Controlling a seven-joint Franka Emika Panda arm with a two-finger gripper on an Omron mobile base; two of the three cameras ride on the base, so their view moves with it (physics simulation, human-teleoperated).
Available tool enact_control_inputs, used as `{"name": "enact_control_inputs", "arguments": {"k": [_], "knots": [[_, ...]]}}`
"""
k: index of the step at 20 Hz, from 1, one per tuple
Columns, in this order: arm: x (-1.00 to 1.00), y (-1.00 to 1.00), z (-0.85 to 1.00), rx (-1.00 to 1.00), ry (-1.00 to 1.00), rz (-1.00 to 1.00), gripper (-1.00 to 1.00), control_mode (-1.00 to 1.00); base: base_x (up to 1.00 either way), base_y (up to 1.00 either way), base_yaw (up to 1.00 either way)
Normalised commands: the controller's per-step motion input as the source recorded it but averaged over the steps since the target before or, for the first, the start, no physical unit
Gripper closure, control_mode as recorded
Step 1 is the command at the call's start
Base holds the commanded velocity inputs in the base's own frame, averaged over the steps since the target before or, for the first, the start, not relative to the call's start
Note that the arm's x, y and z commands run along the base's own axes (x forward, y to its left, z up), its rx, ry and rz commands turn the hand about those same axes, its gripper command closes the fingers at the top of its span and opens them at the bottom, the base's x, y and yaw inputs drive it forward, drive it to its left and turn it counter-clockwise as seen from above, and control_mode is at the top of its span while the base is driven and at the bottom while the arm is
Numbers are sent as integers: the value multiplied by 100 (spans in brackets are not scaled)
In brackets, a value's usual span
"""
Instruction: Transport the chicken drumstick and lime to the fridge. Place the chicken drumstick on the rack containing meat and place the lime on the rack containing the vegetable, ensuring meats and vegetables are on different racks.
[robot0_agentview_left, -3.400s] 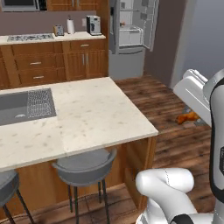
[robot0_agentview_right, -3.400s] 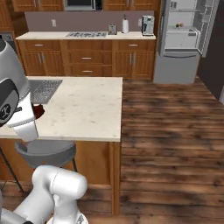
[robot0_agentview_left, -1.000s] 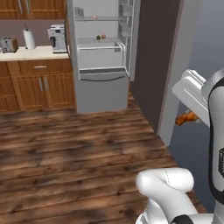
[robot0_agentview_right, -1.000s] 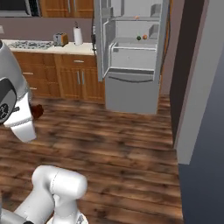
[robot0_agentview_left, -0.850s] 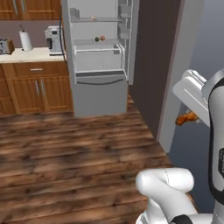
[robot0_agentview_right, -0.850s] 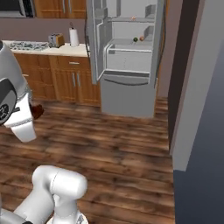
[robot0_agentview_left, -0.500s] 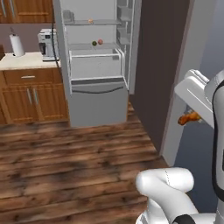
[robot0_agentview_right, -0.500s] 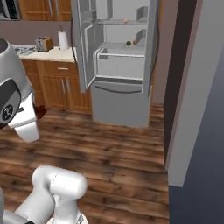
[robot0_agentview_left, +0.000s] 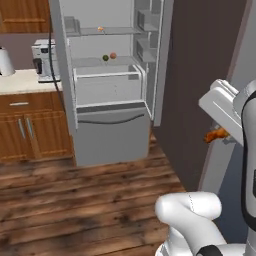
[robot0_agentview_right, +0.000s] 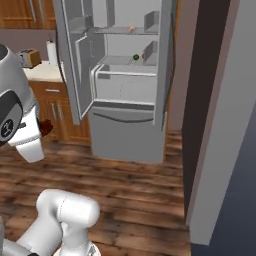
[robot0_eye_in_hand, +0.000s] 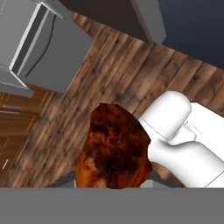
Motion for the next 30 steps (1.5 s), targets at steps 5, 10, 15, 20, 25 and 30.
{"name": "enact_control_inputs", "arguments": {"k": [5,10,15,20,25,30], "knots": [[0,0,0,0,0,0,100,100,100,10,-5],[0,0,0,0,0,0,100,100,100,4,-3],[0,0,0,0,0,0,100,100,100,10,-3],[0,0,0,0,0,0,100,100,100,11,-1],[0,0,0,0,0,0,100,100,82,16,-3],[0,0,0,0,0,0,100,100,30,13,-1]]}}
